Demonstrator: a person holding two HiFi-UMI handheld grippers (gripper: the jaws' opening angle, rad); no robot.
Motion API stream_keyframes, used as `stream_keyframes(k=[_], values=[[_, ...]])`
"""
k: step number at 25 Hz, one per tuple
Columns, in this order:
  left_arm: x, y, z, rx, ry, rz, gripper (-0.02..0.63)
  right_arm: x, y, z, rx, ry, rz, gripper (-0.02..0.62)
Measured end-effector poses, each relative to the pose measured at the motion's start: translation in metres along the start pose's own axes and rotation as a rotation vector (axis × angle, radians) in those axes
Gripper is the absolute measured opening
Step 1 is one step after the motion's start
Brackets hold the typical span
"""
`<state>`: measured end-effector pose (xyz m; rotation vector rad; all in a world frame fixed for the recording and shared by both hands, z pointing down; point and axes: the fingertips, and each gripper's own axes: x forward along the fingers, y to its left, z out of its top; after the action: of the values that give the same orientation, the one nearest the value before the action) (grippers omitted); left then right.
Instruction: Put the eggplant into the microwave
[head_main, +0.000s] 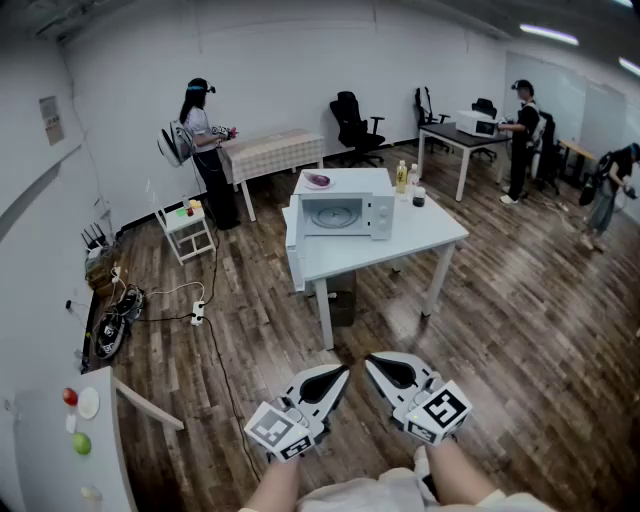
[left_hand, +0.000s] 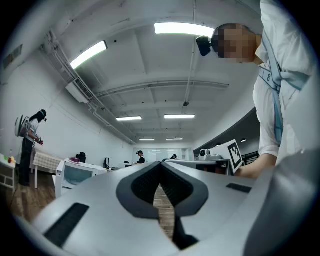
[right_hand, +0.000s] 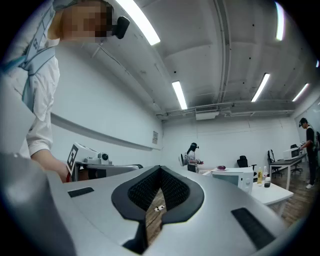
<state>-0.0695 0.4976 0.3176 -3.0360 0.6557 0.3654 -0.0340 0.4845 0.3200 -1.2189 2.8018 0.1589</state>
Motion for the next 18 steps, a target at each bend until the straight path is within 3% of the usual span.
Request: stream_keyframes(k=[18], values=[[0.003, 0.014, -0.005, -0.01, 0.007, -0.001, 0.002, 0.016, -0.006, -0.009, -0.01, 0.01, 0.023, 0.031]])
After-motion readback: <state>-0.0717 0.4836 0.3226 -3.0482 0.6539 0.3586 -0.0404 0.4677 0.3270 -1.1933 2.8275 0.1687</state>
